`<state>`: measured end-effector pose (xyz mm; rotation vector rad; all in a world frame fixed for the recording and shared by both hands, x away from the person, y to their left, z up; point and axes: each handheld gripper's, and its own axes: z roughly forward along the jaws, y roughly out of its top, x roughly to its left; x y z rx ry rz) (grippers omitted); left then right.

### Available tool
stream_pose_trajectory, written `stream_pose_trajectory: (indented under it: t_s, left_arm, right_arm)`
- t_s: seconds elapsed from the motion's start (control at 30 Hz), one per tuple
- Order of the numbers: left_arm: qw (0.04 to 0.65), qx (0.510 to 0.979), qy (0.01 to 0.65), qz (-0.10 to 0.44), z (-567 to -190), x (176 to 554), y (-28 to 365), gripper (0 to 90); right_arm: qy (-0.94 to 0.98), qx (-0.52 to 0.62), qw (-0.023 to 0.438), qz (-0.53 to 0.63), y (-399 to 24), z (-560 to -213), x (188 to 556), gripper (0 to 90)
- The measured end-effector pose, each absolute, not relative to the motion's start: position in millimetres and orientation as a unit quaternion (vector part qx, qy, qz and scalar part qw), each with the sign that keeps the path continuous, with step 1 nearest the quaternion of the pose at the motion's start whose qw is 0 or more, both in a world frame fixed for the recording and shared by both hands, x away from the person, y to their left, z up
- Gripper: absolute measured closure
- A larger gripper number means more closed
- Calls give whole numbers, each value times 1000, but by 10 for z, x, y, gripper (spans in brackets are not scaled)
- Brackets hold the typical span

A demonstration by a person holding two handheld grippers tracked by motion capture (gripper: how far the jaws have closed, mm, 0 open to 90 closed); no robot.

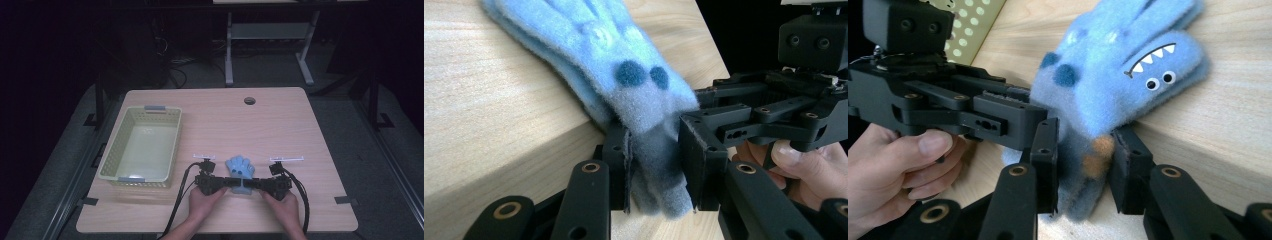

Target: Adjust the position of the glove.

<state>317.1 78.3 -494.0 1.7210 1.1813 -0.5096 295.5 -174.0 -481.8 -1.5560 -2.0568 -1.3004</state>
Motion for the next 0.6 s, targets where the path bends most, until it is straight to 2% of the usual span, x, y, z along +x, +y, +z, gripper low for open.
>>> stream_pose_trajectory:
  t_s: [0.6]
  left_arm:
    - [491, 701, 470, -215, -4940, 3179, 836, 674]
  right_arm:
    - [-699, -528, 135, -463, -1738, -4797, 2943, 722]
